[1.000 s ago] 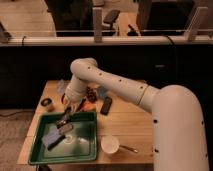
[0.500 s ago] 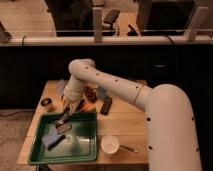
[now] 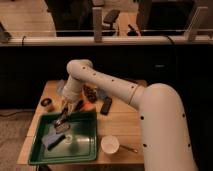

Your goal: Place brush in tray

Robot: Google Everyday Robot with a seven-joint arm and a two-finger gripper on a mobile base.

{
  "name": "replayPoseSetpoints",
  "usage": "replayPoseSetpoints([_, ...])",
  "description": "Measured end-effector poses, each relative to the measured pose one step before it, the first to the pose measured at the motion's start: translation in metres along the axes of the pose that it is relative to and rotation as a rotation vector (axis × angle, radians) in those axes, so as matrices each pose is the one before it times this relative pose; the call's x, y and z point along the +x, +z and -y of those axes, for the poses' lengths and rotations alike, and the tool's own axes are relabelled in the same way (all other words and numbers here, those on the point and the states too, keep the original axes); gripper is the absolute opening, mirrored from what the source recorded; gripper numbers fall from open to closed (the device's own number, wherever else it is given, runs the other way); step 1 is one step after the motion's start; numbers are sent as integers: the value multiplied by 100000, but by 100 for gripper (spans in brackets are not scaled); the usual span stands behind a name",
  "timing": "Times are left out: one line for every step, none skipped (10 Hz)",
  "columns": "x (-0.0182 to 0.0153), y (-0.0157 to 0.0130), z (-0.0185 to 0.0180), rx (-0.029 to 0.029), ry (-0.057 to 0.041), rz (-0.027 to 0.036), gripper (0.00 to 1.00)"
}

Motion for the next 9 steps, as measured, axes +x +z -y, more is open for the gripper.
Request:
replayPoseSetpoints([69,196,167,-640,-201,103,3])
replayPoseSetpoints([125,203,207,-730,-251,117,3])
replayPoseSetpoints([74,166,139,-460,-135,85,3])
replayPoseSetpoints([97,79,133,-609,-48,-56,3])
replayPoseSetpoints([116,224,316,-786,-232,-121,3])
replayPoseSetpoints([18,156,155,-477,-267,-3,3])
replayPoseSetpoints([32,177,105,-575,-321,-31,3])
replayPoseSetpoints([124,89,52,-570,-247,-235,3])
replayPoseSetpoints([108,78,-28,-617,-158,-137,3])
